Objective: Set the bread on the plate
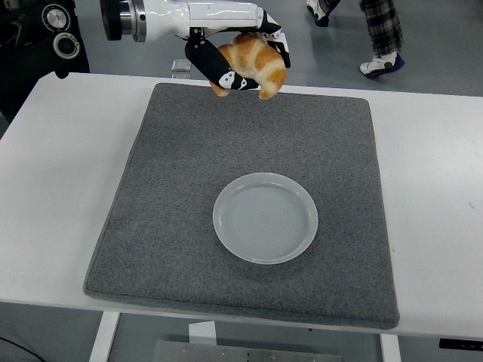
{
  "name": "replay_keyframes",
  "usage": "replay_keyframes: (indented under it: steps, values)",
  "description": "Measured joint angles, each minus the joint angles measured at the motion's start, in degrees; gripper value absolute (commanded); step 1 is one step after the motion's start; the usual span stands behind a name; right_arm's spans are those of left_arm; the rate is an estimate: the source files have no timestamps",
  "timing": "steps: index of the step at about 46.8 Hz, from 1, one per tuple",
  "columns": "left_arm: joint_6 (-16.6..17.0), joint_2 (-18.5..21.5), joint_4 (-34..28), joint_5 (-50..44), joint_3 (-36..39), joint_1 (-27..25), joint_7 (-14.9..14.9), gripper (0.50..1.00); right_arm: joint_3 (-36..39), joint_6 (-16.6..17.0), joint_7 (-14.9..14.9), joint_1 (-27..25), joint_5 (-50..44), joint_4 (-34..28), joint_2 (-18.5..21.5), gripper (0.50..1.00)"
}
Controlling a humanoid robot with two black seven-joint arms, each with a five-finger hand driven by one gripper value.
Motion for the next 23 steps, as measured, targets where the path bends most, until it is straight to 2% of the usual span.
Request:
replay_keyframes:
  steps: [11,23]
  values:
    - [-0.2,-1.8,-2.6,3.3,3.8,1.8,0.0,0.500,0.0,0.0,0.0,0.0,0.0,0.0,0.0,0.952]
    - [0.2,-2.3,-2.7,8.1,4.0,5.9,0.0,0.500,0.0,0.0,0.0,0.0,0.0,0.0,0.0,0.952]
